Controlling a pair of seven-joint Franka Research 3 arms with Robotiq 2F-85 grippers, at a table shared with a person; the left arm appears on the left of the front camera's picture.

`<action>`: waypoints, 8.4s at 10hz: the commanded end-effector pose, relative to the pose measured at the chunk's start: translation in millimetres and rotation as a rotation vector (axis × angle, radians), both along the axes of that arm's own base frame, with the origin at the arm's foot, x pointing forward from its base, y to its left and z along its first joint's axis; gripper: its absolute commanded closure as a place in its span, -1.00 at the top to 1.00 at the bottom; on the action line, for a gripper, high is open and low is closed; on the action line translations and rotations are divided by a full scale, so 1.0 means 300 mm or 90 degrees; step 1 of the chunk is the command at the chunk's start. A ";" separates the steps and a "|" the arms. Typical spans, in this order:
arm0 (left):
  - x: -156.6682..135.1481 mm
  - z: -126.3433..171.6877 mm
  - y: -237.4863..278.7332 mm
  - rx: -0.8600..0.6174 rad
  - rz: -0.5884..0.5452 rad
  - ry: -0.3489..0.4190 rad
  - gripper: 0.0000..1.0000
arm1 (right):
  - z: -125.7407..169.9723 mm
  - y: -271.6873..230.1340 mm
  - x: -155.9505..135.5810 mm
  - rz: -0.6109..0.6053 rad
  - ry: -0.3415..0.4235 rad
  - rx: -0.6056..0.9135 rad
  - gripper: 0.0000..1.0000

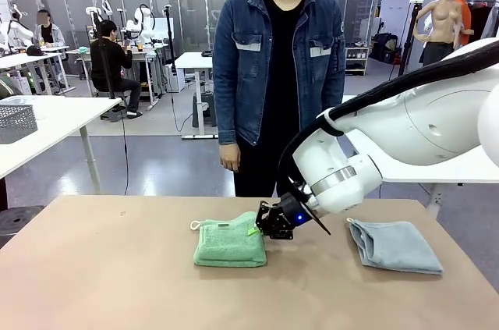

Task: Fold the towels and place them in the basket.
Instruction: Stack the folded Towel with hook on the right side of the table.

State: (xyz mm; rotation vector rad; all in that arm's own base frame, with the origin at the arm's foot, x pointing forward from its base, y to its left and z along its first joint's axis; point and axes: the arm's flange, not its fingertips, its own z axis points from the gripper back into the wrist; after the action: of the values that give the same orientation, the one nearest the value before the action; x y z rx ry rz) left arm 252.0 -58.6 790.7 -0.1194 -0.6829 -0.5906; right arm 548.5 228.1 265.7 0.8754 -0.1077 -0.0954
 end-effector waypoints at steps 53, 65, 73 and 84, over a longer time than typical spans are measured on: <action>-0.001 0.001 -0.001 0.003 -0.003 -0.001 1.00 | 0.475 -0.925 -0.084 0.061 -0.051 -0.533 1.00; -0.001 0.001 -0.001 0.003 -0.003 -0.001 1.00 | 1.228 -0.968 -0.626 0.195 -0.216 -0.489 1.00; -0.001 0.001 -0.001 0.003 -0.003 -0.001 1.00 | 1.582 -0.905 -1.082 0.277 -0.341 -0.434 1.00; -0.001 0.001 -0.001 0.003 -0.003 -0.001 1.00 | 1.598 -0.913 -1.088 0.285 -0.353 -0.424 1.00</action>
State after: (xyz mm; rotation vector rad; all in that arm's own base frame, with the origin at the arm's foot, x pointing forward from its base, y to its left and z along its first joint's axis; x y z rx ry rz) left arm 252.0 -58.7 790.6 -0.1189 -0.6828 -0.5904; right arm 223.0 -46.2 744.7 0.2101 -0.4253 0.5766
